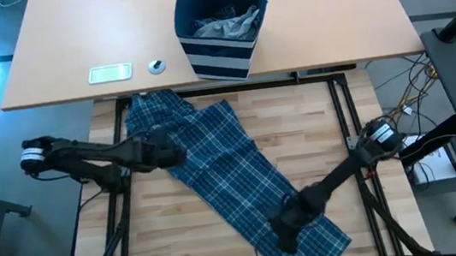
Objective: Fold Laundry from Bin
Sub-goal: Fold the blue patterned pants
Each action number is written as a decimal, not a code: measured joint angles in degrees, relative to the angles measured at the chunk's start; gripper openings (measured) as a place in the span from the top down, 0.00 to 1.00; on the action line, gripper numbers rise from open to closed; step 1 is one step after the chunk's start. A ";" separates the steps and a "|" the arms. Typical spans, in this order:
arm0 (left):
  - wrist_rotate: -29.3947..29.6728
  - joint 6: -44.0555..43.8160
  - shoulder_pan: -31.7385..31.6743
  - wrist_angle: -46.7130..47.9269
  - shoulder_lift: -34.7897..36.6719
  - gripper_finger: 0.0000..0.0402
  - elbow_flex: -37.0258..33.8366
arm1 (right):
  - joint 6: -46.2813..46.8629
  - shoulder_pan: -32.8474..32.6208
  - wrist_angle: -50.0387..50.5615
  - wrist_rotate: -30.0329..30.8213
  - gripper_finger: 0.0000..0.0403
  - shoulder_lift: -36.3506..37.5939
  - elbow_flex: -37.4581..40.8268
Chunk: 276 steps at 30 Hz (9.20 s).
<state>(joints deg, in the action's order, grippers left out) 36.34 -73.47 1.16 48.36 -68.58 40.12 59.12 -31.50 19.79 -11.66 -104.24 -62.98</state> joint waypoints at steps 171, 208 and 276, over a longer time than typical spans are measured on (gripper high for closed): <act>-6.43 -3.89 19.81 -31.27 -8.56 0.56 -5.97 | -35.53 38.33 -13.45 12.68 0.98 7.03 0.63; -9.22 1.36 6.19 -15.49 -5.19 0.56 0.30 | -46.14 34.83 -6.78 1.33 0.98 8.25 9.87; -12.44 -37.09 3.02 -31.51 -4.35 0.53 -13.92 | 38.08 -23.43 -0.42 22.40 0.98 14.01 9.79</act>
<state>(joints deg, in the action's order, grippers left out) 23.90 -110.56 4.19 16.85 -72.93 26.20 97.20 -54.93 19.37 10.73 -90.24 -53.19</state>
